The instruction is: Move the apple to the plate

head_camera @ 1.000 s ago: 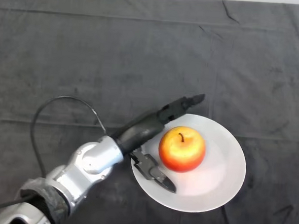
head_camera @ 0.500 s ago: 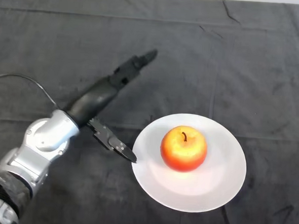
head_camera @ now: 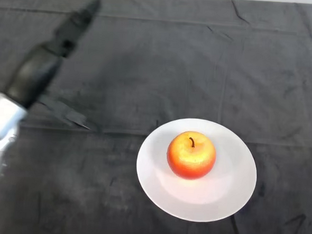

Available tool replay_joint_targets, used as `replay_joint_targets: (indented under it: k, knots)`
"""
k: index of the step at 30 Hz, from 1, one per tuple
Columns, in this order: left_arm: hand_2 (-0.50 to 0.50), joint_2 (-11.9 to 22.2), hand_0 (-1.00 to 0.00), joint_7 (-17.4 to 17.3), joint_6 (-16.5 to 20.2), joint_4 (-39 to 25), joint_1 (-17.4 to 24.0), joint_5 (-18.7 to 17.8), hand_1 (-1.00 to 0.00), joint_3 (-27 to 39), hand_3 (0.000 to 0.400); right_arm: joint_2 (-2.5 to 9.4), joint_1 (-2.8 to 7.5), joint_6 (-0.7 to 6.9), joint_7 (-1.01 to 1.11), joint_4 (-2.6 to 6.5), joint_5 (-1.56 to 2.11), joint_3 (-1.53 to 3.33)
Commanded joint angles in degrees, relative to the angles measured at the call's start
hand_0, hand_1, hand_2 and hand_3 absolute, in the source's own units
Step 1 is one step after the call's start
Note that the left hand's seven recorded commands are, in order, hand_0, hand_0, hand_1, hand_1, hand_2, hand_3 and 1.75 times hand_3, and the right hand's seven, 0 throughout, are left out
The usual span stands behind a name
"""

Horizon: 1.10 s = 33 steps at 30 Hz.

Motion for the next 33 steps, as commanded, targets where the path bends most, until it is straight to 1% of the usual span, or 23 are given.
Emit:
replay_joint_targets:
  k: [1,12,15,22,33]
  knots:
    - [0.0,3.52,0.0,-0.42,-1.56,2.46,3.74,-1.51,0.0,2.75,0.0,-0.23,0.55,0.82,0.26,-0.87,0.44,-0.55]
    - [0.0,7.93,0.0,-0.56,-4.48,9.45,5.53,-5.87,0.0,12.47,0.0,-0.22,0.42,0.74,0.24,-0.63,0.41,-0.53]
    - [0.0,8.86,0.0,-0.08,-5.03,11.44,5.84,-6.62,0.0,14.81,0.0,-0.22,0.38,0.71,0.23,-0.55,0.39,-0.52]
    - [0.0,10.52,0.0,1.61,-5.94,15.33,6.58,-7.67,0.0,19.39,0.0,-0.21,0.27,0.63,0.2,-0.34,0.36,-0.5]
    - [0.0,13.58,0.0,4.28,-5.99,19.48,7.95,-8.67,0.0,25.21,0.0,-0.19,0.1,0.49,0.15,0.0,0.32,-0.46]
